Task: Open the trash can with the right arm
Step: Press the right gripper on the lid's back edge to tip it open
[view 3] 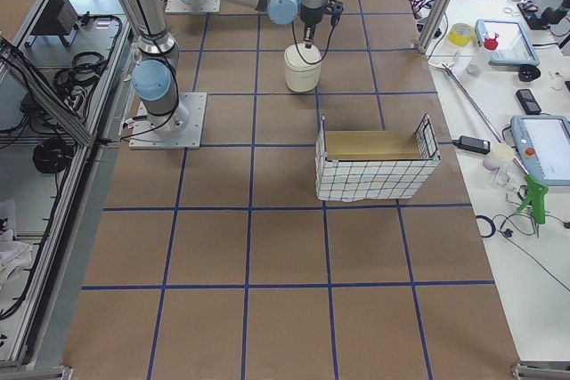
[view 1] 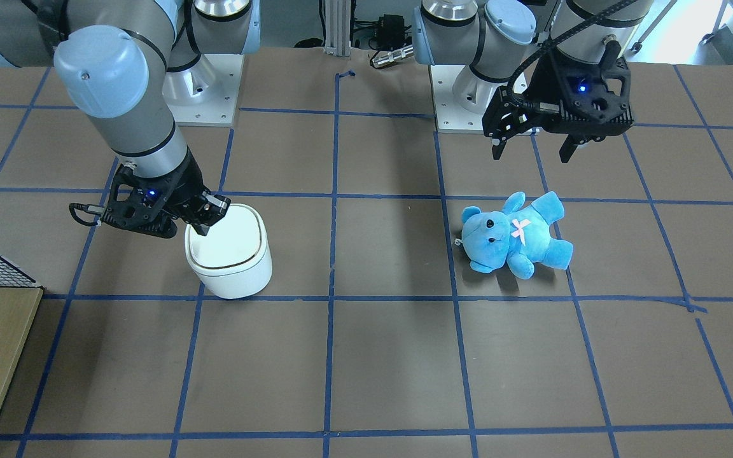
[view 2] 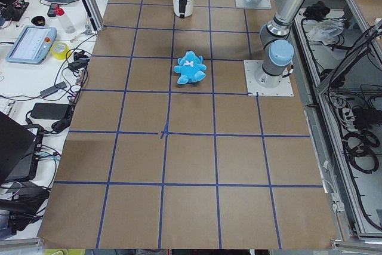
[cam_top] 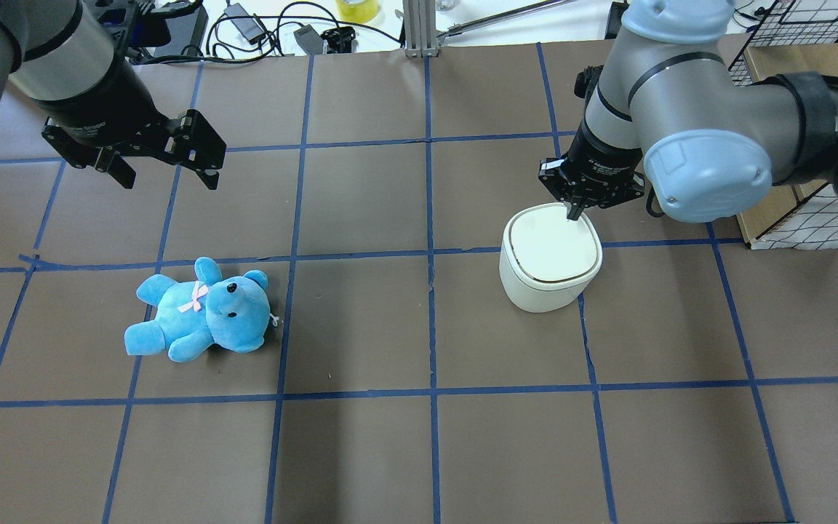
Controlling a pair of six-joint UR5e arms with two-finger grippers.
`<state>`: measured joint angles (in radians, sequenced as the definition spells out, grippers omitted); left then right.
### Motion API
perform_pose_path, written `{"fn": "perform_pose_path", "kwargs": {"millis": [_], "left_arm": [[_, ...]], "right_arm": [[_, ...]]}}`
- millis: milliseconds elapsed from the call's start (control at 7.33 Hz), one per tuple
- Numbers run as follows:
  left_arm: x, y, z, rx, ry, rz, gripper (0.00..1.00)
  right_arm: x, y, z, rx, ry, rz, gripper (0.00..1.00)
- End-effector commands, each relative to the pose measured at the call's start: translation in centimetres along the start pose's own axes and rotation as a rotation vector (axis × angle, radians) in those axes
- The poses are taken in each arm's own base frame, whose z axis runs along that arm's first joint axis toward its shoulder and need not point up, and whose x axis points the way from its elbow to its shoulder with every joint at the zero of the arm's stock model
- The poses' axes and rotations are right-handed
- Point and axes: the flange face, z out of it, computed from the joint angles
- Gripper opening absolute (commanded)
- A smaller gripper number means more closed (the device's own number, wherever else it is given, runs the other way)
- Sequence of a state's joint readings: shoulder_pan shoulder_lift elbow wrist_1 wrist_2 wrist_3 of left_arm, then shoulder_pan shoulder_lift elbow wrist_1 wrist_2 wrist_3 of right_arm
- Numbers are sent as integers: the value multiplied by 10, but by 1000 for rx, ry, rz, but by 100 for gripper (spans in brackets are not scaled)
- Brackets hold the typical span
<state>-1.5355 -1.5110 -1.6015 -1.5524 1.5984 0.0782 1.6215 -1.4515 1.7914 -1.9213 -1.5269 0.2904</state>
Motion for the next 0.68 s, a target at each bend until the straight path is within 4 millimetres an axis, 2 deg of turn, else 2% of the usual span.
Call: {"fn": "perform_pose_path", "kwargs": {"millis": [0,545], "left_arm": [[0,0,0,0,0,0,100],[0,0,0,0,0,2,100]], "right_arm": [[1,-1,10,8,3,16,0],[1,-3,29,21,1,19,0]]}}
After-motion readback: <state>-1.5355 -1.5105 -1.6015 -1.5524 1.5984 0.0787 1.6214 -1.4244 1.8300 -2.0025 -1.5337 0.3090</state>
